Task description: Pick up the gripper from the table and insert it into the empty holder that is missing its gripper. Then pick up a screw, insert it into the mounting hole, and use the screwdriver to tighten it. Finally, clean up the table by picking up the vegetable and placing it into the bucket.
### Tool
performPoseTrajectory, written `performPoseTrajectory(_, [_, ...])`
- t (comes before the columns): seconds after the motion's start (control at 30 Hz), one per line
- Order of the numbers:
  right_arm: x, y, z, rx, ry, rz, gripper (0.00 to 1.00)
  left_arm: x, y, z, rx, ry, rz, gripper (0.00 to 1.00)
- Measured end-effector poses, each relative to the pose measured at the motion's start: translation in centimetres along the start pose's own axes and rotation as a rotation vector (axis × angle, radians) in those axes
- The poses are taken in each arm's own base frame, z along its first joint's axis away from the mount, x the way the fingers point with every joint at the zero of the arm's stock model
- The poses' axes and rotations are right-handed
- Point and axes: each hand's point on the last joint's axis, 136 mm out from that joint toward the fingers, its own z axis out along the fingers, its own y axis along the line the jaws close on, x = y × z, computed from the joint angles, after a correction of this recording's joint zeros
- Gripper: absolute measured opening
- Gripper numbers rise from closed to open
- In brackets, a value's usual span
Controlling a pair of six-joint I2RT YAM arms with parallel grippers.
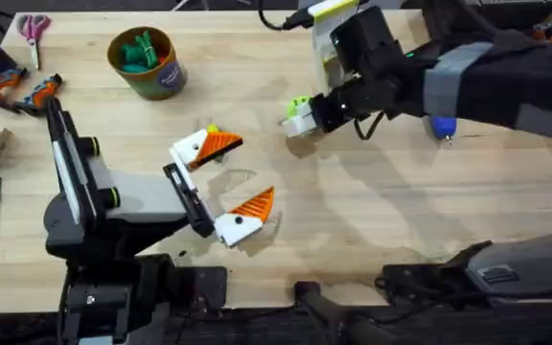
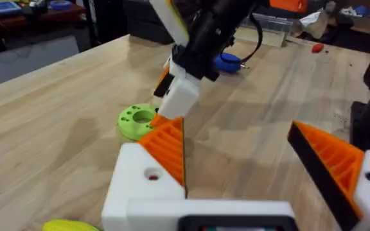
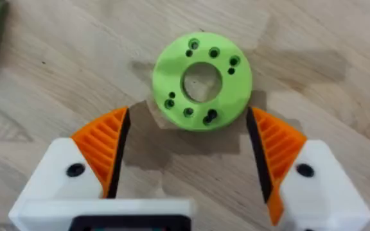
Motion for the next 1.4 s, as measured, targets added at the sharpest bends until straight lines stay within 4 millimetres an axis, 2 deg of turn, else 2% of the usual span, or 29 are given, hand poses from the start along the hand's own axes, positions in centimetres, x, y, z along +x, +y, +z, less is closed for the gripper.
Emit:
performPoseTrajectory(0.17, [0.0,-0.1,0.6,0.003,0.002,0.000,0.989,0.0,0.0,0.0,0.000,0.000,0.000,0.985])
performPoseTrajectory(0.37, [-0.7,-0.2,0.6,0.010,-0.028,-0.005,0.909,0.0,0.0,0.0,0.000,0.000,0.000,0.985])
performPoseTrajectory(0.57, [-0.3,-0.3,1.2,0.010,-0.010,-0.004,0.895,0.0,0.0,0.0,0.000,0.000,0.000,0.986])
performPoseTrajectory(0.73, [0.1,-1.0,1.6,0.039,0.004,-0.006,0.698,0.0,0.0,0.0,0.000,0.000,0.000,0.985])
performPoseTrajectory(0.77, [0.1,-1.1,1.5,0.045,0.006,-0.008,0.560,0.0,0.0,0.0,0.000,0.000,0.000,0.985])
performPoseTrajectory(0.87, [0.1,-1.6,1.3,0.068,0.005,-0.004,0.382,0.0,0.0,0.0,0.000,0.000,0.000,0.985])
performPoseTrajectory(0.97, [0.1,-2.0,1.3,0.079,0.005,0.000,0.265,0.0,0.0,0.0,0.000,0.000,0.000,0.985])
performPoseTrajectory(1.07, [0.1,-2.1,1.3,0.087,0.004,-0.002,0.193,0.0,0.0,0.0,0.000,0.000,0.000,0.985])
performPoseTrajectory(1.17, [0.1,-2.5,1.2,0.100,0.004,-0.001,0.037,0.0,0.0,0.0,0.000,0.000,0.000,0.985])
performPoseTrajectory(1.4, [0.1,-2.4,1.1,0.099,0.006,-0.006,0.010,0.0,0.0,0.0,0.000,0.000,0.000,0.985])
